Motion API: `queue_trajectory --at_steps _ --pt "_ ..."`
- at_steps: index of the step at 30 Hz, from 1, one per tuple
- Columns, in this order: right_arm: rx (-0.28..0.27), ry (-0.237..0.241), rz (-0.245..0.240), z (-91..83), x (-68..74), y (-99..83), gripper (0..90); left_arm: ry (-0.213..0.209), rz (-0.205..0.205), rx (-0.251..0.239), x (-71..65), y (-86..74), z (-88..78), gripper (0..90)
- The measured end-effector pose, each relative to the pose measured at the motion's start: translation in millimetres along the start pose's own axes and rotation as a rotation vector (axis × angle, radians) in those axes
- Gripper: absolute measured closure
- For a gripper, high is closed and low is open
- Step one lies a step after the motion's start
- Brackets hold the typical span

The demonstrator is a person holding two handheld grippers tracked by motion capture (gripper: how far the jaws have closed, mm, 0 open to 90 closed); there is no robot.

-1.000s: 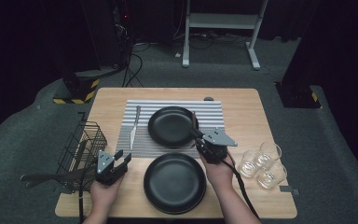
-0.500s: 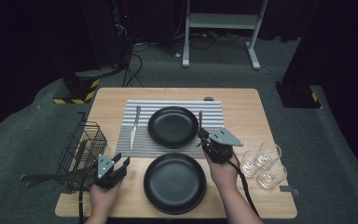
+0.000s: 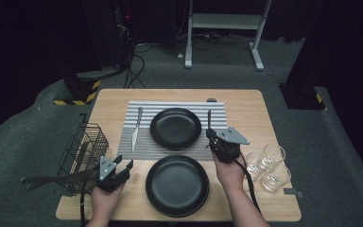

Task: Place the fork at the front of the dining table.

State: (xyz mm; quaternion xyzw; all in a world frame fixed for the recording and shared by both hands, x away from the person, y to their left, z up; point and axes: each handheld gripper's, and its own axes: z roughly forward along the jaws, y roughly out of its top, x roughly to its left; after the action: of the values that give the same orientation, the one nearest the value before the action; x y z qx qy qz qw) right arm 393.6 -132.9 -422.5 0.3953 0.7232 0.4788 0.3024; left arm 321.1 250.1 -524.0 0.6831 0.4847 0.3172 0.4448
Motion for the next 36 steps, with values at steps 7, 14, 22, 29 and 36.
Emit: queue_trajectory --at_steps 7,14,22,29,36 --pt "0.042 -0.013 0.048 11.0 -8.4 -9.0 84.9 -0.025 -0.02 -0.001 2.7 0.2 0.2 47.5" --pt "0.097 -0.011 0.077 27.9 -12.0 -20.4 84.9 -0.024 -0.02 0.003 2.4 0.3 1.0 47.2" --pt "0.115 -0.006 0.102 38.7 -13.6 -24.5 84.9 -0.038 -0.024 0.0 3.0 0.1 0.4 46.8" --pt "0.138 -0.022 0.09 45.7 -12.9 -28.2 84.9 -0.05 -0.05 -0.003 5.5 0.2 0.4 46.9" --pt "0.149 -0.027 0.101 52.9 -16.0 -29.9 84.9 -0.053 -0.06 -0.01 6.6 0.2 -0.1 47.1"
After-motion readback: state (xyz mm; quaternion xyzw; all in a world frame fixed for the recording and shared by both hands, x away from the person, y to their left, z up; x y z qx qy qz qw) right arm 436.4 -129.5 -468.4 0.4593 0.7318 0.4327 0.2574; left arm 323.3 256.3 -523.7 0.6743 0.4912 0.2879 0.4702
